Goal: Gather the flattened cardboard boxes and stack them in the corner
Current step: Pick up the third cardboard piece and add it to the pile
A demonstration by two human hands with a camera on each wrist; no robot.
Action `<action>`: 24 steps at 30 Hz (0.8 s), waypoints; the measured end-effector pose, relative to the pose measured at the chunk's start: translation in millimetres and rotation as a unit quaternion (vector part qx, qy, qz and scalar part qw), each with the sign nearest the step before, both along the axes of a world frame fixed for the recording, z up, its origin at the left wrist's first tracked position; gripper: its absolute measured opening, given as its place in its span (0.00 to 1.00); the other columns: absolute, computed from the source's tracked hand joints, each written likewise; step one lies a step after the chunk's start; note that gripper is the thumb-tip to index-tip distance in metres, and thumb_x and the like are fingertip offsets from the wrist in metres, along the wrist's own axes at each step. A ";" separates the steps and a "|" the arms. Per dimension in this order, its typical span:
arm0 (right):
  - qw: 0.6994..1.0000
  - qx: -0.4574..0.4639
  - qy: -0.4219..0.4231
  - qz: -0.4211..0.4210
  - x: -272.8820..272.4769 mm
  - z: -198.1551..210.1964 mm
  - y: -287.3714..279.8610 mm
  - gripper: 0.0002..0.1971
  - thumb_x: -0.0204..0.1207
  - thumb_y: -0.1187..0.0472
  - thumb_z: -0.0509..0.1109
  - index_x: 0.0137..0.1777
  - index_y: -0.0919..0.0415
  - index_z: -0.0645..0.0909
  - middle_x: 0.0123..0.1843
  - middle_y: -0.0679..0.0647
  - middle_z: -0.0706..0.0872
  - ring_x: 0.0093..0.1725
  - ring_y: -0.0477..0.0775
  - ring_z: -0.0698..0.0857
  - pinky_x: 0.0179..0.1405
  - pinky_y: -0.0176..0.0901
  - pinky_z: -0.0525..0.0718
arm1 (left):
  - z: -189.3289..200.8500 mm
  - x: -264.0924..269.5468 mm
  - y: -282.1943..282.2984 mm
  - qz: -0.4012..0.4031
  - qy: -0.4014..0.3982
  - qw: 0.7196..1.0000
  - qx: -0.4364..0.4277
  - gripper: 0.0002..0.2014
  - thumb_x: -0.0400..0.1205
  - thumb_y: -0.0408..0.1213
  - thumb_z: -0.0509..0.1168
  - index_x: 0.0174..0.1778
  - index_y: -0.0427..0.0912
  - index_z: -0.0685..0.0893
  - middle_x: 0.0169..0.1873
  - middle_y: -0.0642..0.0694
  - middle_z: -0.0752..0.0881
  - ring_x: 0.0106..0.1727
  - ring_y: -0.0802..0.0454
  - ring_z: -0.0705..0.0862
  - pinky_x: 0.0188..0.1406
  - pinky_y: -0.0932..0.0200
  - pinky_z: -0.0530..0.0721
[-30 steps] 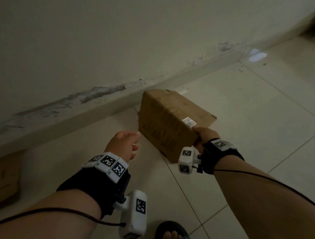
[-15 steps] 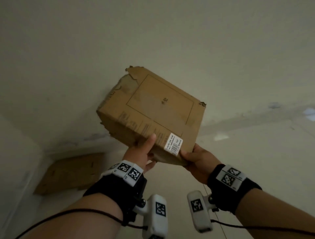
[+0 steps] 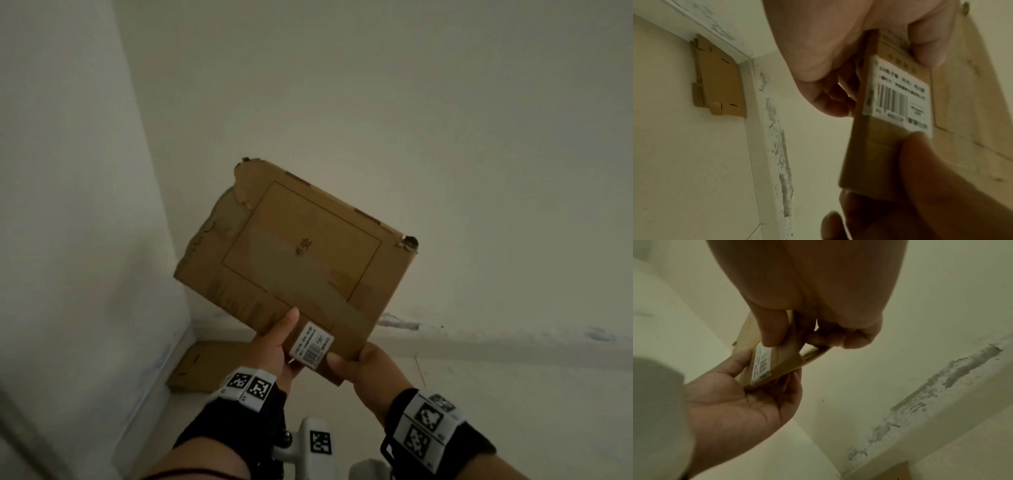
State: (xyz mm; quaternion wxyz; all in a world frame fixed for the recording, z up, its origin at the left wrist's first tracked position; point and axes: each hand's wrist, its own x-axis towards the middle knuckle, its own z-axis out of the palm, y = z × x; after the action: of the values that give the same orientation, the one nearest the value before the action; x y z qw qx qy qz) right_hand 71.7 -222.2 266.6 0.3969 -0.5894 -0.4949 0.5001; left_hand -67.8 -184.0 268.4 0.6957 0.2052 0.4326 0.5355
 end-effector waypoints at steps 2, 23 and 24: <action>0.997 -0.005 -0.071 0.012 -14.7 0.6 -8.3 0.16 0.77 0.53 0.67 0.62 0.57 0.82 0.55 0.51 0.87 0.52 0.49 0.84 0.49 0.35 0.77 | -1.2 -13.7 -5.8 0.010 0.016 1.000 0.006 0.32 0.62 0.46 0.75 0.64 0.44 0.79 0.55 0.36 0.88 0.53 0.37 0.87 0.44 0.46 0.86; 0.916 -0.035 0.347 -0.199 36.6 -7.3 26.3 0.12 0.75 0.49 0.66 0.46 0.59 0.83 0.39 0.60 0.87 0.44 0.59 0.85 0.52 0.48 0.81 | -36.3 -59.8 18.2 -0.034 0.093 0.995 0.012 0.09 0.77 0.35 0.67 0.52 0.43 0.85 0.50 0.36 0.88 0.50 0.37 0.86 0.56 0.37 0.82; 0.912 -0.033 0.353 -0.206 37.1 -7.8 27.0 0.13 0.75 0.50 0.67 0.48 0.60 0.83 0.40 0.61 0.88 0.45 0.59 0.85 0.53 0.48 0.81 | -36.8 -59.7 18.6 -0.037 0.090 0.995 0.014 0.08 0.77 0.35 0.66 0.51 0.42 0.84 0.49 0.36 0.88 0.50 0.38 0.86 0.55 0.39 0.82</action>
State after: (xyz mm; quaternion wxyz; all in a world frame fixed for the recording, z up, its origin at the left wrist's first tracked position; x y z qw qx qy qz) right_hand 108.8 -195.3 258.8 0.6199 -0.4764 -0.1735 0.5989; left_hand -127.4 -165.4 231.6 0.6703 0.2787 0.4779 0.4946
